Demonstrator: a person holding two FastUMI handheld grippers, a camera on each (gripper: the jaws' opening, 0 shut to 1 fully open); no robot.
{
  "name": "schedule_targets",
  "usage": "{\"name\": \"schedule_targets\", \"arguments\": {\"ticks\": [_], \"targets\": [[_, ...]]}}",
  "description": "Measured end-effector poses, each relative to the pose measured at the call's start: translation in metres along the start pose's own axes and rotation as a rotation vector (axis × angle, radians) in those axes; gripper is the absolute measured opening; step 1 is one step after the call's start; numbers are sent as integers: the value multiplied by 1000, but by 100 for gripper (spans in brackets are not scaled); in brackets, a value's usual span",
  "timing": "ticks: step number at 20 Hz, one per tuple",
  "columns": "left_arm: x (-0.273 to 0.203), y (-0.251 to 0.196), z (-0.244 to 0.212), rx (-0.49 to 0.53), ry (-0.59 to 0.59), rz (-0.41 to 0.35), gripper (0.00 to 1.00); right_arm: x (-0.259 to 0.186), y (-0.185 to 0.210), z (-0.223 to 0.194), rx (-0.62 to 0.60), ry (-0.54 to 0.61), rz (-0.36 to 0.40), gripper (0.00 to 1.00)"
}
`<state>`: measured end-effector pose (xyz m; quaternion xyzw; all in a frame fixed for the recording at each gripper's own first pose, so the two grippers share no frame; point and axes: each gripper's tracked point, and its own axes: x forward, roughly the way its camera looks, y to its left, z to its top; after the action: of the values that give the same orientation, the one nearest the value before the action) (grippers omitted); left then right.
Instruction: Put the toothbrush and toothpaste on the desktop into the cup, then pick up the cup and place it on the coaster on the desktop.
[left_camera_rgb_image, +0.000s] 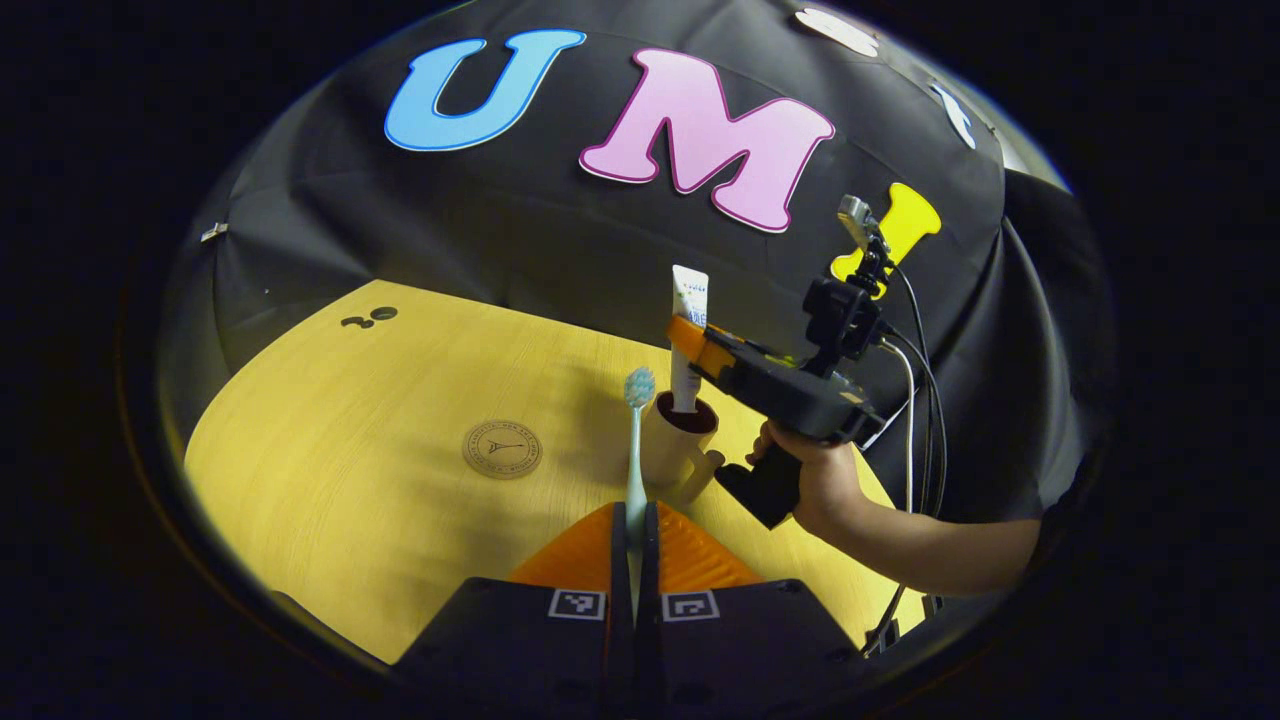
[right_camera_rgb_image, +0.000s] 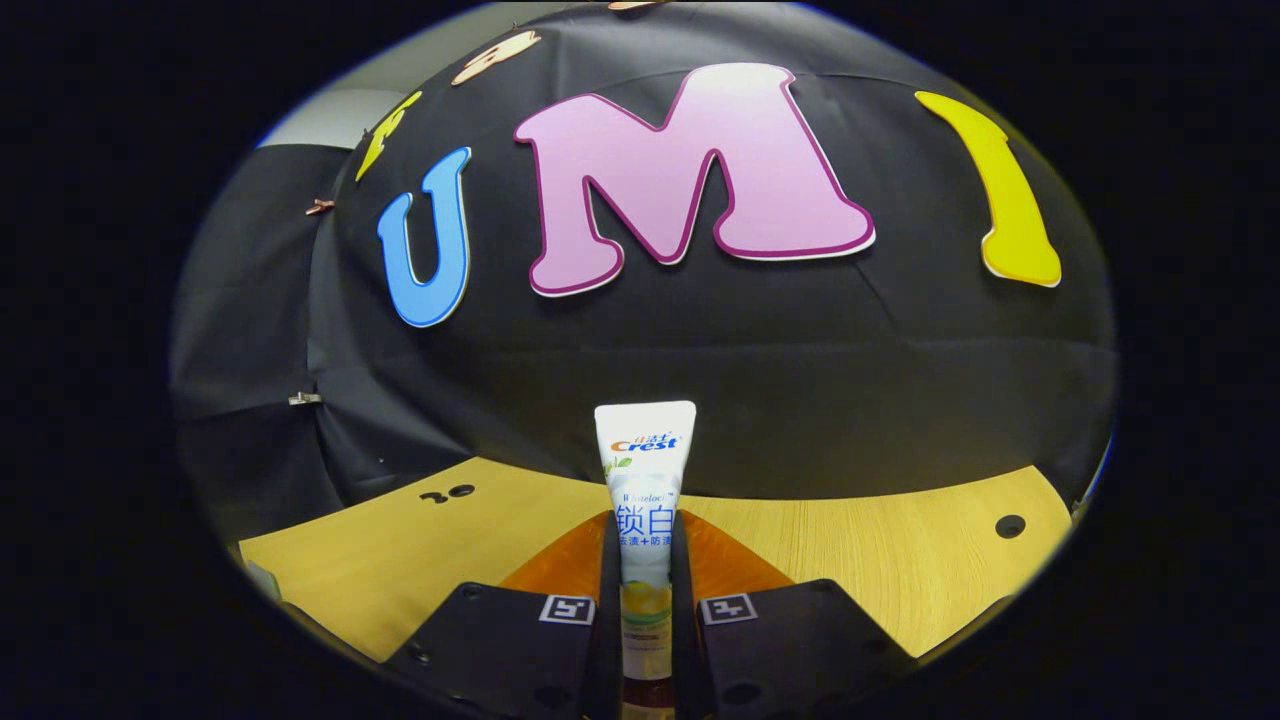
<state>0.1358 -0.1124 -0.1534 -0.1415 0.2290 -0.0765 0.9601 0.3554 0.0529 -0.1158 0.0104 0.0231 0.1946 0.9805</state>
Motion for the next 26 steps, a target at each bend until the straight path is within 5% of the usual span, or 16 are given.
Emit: {"name": "schedule_targets", "arguments": {"ticks": [6,7,8,10,11,14,17,26], "targets": [[-9,5,-1,-5,-8,1,6,-7,-8,-42,26,56,-13,24],[-10,10,-3,8,-7,9,6,-10,-7,-48,31,66,-4,19],[-11,14,-3,14,-6,19,6,-11,-8,-49,27,66,-6,31],[-15,17,1,7,-13,26,6,-12,-10,-54,13,77,-7,24],[-16,16,4,5,-22,27,6,-14,-9,-52,11,76,-4,41],[-16,15,12,6,-40,25,6,-18,-12,-43,32,70,-12,51],[-7,2,36,26,-87,-2,7,-41,-23,-30,26,71,-45,100],[75,-58,118,91,-299,-166,6,-142,-64,-66,-2,243,-135,98]]}}
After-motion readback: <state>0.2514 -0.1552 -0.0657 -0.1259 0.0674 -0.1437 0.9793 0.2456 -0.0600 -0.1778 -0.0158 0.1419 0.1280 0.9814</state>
